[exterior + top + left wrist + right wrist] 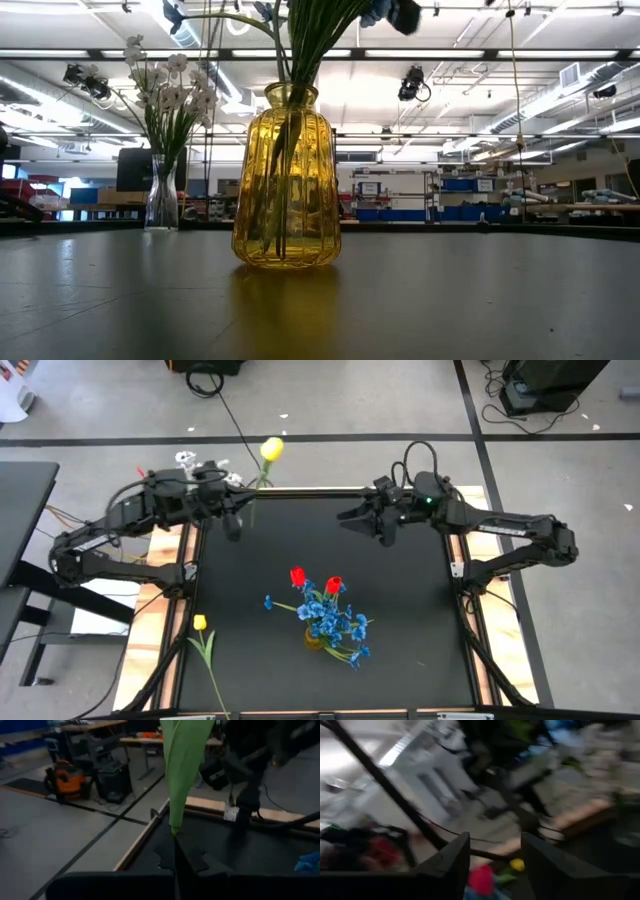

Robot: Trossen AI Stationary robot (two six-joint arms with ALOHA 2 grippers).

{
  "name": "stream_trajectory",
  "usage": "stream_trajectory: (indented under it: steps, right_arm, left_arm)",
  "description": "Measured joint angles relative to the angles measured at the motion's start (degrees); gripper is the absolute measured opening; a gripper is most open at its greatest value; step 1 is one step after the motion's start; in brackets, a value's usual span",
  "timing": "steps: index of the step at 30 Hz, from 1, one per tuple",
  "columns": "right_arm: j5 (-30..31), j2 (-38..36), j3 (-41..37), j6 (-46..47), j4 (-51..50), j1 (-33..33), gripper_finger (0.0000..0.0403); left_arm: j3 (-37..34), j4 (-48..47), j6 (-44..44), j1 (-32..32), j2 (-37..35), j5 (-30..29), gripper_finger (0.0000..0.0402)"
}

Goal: Sort flowers into vase by color
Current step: Put the right yellow flower into the transparent vase

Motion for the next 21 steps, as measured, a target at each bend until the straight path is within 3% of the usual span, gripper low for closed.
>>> stream_trajectory:
  steps: [7,13,21]
  right_arm:
    - [2.76,-8.11,-0.04,-11.31,-14.61,-6.01,0.0145]
    - [4.74,-12.7,-0.04,-17.06,-23.27,-10.92,0.0123]
    - [10.12,-16.75,-0.04,-14.28,-37.21,-15.59,0.012]
  left_arm:
    - [-1.05,-2.03,-2.3,-0.13,-5.39,-6.57,0.0]
    - [-7.5,-1.57,-4.85,-0.13,-11.58,-12.31,0.0]
    - [-18.61,3.91,-5.24,-0.13,-15.86,-12.51,0.0]
